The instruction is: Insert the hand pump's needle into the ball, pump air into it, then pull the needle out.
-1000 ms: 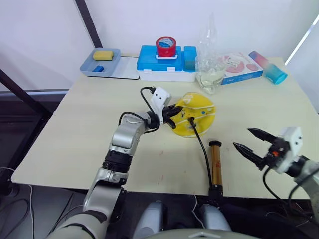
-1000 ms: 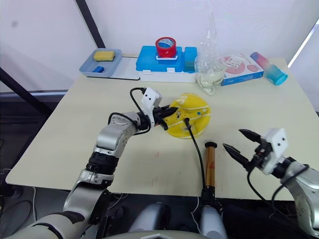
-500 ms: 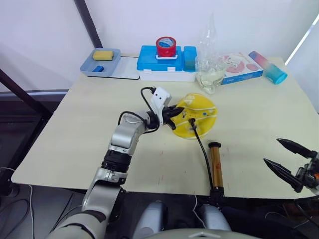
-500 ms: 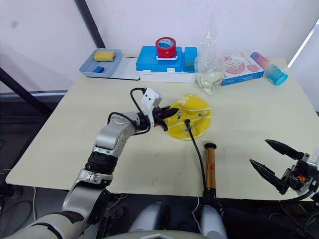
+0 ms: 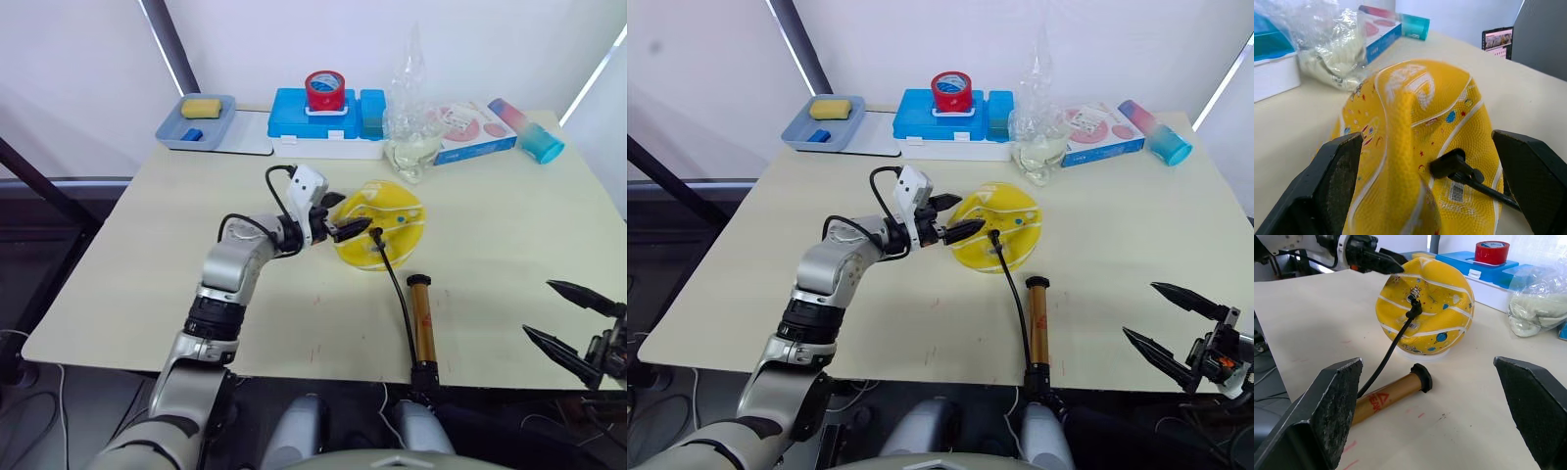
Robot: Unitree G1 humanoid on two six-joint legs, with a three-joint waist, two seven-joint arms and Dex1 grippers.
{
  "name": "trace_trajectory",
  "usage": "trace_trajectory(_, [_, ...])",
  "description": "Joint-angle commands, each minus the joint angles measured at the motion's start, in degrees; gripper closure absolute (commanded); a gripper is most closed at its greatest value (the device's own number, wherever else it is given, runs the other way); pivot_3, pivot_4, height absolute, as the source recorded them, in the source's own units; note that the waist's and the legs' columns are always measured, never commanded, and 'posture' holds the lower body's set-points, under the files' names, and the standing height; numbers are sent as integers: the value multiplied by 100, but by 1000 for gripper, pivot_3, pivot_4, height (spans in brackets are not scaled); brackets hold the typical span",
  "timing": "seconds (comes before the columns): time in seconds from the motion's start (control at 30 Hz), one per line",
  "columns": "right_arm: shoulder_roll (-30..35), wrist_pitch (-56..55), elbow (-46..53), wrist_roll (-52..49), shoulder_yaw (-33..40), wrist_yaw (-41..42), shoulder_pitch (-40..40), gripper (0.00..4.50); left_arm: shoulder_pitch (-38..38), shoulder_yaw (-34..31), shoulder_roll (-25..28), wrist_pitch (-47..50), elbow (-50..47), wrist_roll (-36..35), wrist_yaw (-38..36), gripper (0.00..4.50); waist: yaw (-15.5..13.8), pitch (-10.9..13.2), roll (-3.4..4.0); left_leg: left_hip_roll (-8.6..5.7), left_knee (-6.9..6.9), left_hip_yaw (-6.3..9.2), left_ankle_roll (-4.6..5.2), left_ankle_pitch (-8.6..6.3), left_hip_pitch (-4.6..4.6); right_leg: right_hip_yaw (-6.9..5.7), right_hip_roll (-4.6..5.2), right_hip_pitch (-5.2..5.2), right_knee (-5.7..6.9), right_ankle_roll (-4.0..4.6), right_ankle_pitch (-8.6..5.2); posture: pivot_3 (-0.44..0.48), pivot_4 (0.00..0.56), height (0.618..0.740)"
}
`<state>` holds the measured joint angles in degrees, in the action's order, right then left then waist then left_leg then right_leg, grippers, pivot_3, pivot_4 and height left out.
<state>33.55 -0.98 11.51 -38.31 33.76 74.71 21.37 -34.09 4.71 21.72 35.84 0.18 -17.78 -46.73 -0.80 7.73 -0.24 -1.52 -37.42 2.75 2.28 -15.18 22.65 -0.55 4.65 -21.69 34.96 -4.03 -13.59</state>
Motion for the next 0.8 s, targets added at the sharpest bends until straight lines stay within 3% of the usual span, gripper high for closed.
trace_trajectory(0.03, [98, -185, -108, -64, 100, 132, 61, 0, 345, -400, 700, 114, -633, -423, -619, 31, 1, 2, 3, 4, 0, 0, -1, 0, 0, 1, -1, 0, -1, 1, 0, 0, 150, 737])
trace_trajectory(0.17, [147, -277, -274, -68, 114, 227, 81, 0, 1054, -631, 1582, -428, -770, -793, -1772, 31, 1, 13, 21, 10, 3, -6, -2, 0, -5, 7, 23, -4, -1, 21, -9, 0, 150, 737])
trace_trajectory(0.4, [161, -355, -325, -49, 123, 231, 180, 0, 1985, -1122, 2330, -955, -621, -1155, -2805, 31, -50, 17, 24, 7, -5, -10, 22, -15, -8, 6, 43, -1, -3, 27, -13, 0, 150, 737])
trace_trajectory(0.63, [166, -444, -345, -60, 192, 231, 352, 0, 2665, -1420, 2724, -1446, -437, -1231, -3346, 31, -29, 16, 24, 9, -2, -67, 49, -32, -9, 43, 57, -18, -3, 25, -12, 0, 150, 737])
trace_trajectory(0.8, [190, -501, -377, -92, 211, 297, 441, 0, 2859, -1267, 2613, -1552, -601, -1184, -3235, 31, -26, 15, 21, 15, -3, -138, 79, -49, -16, 47, 90, -33, -2, 21, -10, 0, 150, 737])
